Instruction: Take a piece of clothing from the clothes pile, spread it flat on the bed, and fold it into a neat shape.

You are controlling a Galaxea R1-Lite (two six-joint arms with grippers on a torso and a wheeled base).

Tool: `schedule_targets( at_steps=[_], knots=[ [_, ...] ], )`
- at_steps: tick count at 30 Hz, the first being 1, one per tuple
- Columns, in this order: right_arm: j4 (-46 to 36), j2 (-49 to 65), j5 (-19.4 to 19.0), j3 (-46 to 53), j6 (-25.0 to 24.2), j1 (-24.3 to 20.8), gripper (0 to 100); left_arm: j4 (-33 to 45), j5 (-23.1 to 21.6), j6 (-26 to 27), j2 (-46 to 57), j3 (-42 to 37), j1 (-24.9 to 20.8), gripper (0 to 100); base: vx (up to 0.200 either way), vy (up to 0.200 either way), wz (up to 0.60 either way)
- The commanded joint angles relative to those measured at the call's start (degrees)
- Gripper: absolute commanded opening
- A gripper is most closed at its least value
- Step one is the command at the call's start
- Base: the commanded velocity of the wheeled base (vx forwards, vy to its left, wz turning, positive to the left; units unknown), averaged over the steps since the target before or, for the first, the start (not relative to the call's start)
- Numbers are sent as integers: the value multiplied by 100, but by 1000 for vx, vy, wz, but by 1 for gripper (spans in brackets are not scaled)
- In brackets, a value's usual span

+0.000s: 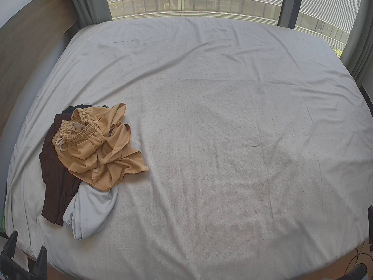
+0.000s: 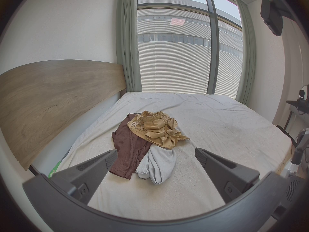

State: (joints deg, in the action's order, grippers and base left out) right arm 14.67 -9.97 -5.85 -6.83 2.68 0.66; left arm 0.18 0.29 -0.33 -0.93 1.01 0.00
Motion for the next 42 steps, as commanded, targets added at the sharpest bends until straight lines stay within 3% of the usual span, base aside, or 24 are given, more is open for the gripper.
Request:
schedule_targets(
  at_steps=[1,7,16,30,35,36,42],
  knots=[
    [63,-805,-127,-249,-13,-233,100,-1,-3,-2,93,-101,0,100,0,0,0],
    [414,-1745,-505,-486,31,-734,100,-1,-3,-2,93,-101,0,100,0,0,0],
    [1214,-3204,-513,-768,31,-1542,100,-1,-3,-2,93,-101,0,100,0,0,0],
    [2155,-4935,-628,-1400,-110,-2184,100,-1,-3,-2,93,-101,0,100,0,0,0],
    [2427,-5445,-619,-1673,-629,-2615,100,-1,-3,-2,93,-101,0,100,0,0,0],
    [2664,-5665,-619,-1743,-989,-2808,100,-1,-3,-2,93,-101,0,100,0,0,0],
    [3183,-6421,-645,-1831,-1569,-2940,100,-1,-3,-2,93,-101,0,100,0,0,0]
  ],
)
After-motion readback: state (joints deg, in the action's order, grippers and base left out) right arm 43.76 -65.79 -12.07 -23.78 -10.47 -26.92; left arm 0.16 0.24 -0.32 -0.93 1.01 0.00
